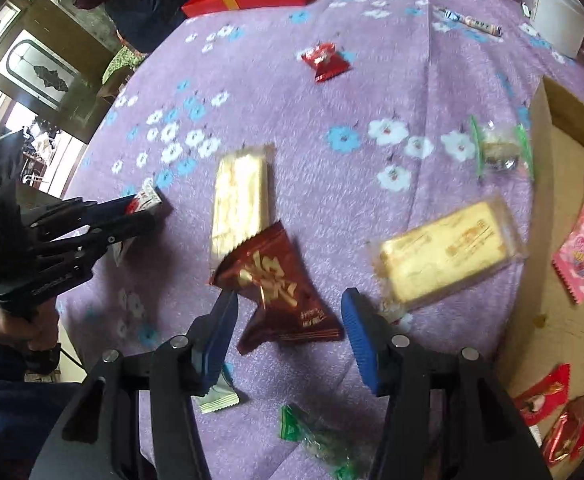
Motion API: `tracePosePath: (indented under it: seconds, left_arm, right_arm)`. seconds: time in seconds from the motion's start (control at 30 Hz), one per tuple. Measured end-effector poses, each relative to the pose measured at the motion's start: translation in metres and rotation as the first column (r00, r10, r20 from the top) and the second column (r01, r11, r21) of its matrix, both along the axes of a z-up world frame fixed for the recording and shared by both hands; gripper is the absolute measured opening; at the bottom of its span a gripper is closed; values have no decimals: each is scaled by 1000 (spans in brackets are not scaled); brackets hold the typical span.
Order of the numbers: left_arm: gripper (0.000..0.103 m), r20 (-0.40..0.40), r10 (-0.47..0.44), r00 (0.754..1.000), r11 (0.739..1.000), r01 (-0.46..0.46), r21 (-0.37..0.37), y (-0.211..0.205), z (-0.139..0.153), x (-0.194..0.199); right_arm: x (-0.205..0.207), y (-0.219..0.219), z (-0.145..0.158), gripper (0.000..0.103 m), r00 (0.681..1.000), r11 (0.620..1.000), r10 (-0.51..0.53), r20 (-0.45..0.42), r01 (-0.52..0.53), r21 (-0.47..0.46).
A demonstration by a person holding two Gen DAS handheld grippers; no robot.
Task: Organize snacks
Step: 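Carry the dark red bag and white packet into the tray and open both grippers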
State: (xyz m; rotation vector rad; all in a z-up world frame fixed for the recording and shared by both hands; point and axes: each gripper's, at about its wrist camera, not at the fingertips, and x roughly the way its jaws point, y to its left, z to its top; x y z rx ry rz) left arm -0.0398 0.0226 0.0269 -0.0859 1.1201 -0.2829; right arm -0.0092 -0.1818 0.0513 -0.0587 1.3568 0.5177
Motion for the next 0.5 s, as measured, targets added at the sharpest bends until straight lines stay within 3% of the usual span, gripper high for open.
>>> tracePosePath:
  seconds: [0.03,0.07,0.17,0.5]
  left_arm:
    - [28,4,-2,1000,1000,2,5,-1,0,-2]
    - [28,8,-3,1000,1000,3,8,-2,0,-4]
    - [28,25,-2,1000,1000,2,2,-7,3,-8]
    - [28,88,-32,996,999,29,32,-37,24,-15]
  right_arm:
    - [-2,2,0,45,1000,1000,4,-2,-4,13]
    - [-3,3,-1,33,1000,1000,3,-13,-3,22]
    - [-10,4,2,27,999,999,-32,9,32,27]
    - [-35,-19,26,27,985,982,-167,37,163,98]
